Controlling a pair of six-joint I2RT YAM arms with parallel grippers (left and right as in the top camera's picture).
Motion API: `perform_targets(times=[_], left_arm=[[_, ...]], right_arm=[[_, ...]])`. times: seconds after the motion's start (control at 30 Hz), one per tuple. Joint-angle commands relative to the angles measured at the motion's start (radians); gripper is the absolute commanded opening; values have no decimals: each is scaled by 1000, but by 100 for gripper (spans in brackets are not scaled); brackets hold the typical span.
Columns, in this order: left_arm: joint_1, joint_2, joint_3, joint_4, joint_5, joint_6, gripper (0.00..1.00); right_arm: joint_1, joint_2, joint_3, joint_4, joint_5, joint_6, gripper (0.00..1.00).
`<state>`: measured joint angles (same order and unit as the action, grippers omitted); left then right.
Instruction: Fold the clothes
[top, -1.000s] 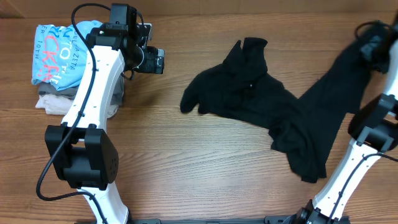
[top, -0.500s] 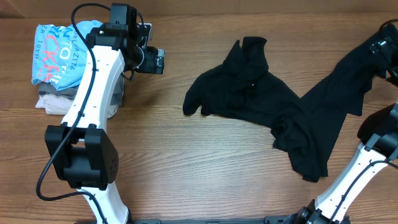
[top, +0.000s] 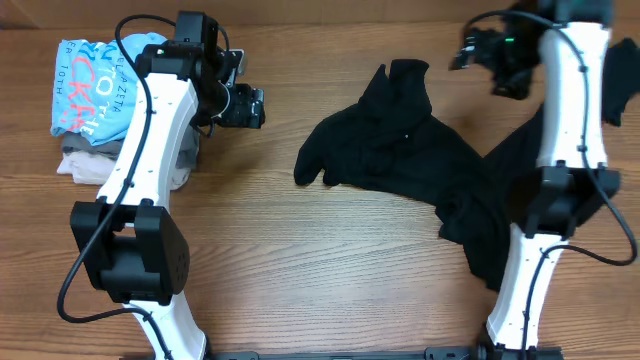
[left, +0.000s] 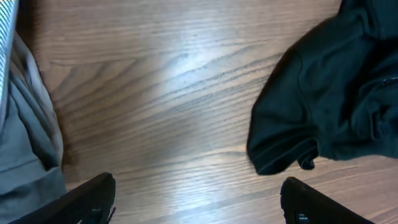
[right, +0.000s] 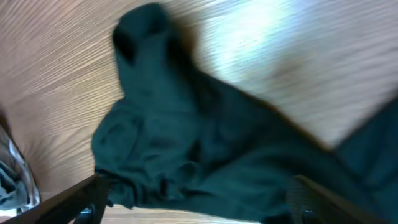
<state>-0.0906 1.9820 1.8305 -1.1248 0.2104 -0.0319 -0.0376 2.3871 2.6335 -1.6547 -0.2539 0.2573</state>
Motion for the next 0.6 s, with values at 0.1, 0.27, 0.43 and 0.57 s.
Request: perform_targets(times=[0.1, 0.27, 0.43, 0.57], left_arm=[[14, -6, 26, 34, 26, -5, 88], [49, -6, 26, 27, 18, 10, 88], [70, -6, 26, 27, 15, 10, 88], [71, -6, 26, 33, 6, 10, 88]], right_arm=[[130, -21, -250, 240, 30, 59, 84], [157, -21, -454, 397, 185, 122, 74], [153, -21, -572, 479, 261, 136, 54], [162, -23, -560, 492, 220, 135, 4]])
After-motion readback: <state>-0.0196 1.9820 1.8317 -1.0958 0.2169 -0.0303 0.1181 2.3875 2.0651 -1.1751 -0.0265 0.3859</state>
